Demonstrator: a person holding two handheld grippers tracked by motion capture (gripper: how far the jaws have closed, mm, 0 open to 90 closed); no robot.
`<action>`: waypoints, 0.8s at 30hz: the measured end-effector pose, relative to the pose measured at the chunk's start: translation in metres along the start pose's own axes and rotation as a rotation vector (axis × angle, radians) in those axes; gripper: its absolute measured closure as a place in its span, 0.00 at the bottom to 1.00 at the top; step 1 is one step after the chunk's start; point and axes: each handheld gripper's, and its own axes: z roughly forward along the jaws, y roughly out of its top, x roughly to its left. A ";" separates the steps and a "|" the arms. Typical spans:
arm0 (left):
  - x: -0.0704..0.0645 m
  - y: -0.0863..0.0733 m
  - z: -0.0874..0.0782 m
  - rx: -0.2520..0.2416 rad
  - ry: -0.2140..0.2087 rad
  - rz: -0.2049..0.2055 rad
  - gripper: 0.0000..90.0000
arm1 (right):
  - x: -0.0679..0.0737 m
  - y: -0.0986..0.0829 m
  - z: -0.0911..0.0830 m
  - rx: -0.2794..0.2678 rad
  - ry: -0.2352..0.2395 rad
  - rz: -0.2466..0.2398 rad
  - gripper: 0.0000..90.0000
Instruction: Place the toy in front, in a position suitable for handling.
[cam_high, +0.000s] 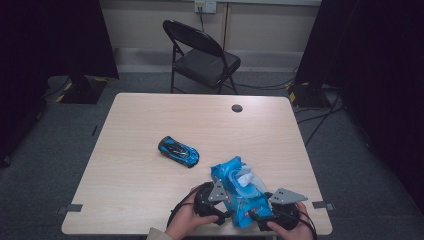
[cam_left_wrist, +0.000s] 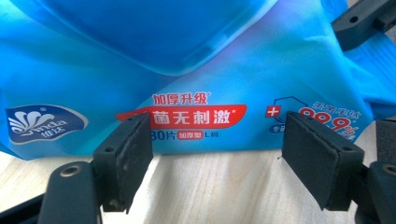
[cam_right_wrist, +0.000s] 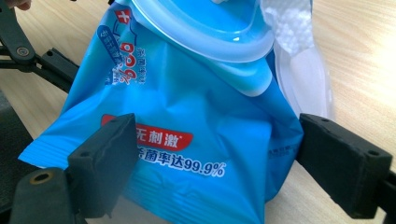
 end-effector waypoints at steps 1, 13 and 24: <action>0.001 0.000 0.000 0.004 -0.002 0.008 0.27 | 0.000 0.000 0.000 0.001 -0.001 0.000 0.14; 0.012 0.002 0.007 -0.010 -0.018 -0.013 0.25 | -0.005 0.003 0.005 -0.011 -0.019 0.036 0.14; 0.022 0.008 0.015 -0.014 -0.032 -0.007 0.24 | -0.011 0.004 0.008 -0.024 -0.061 0.073 0.15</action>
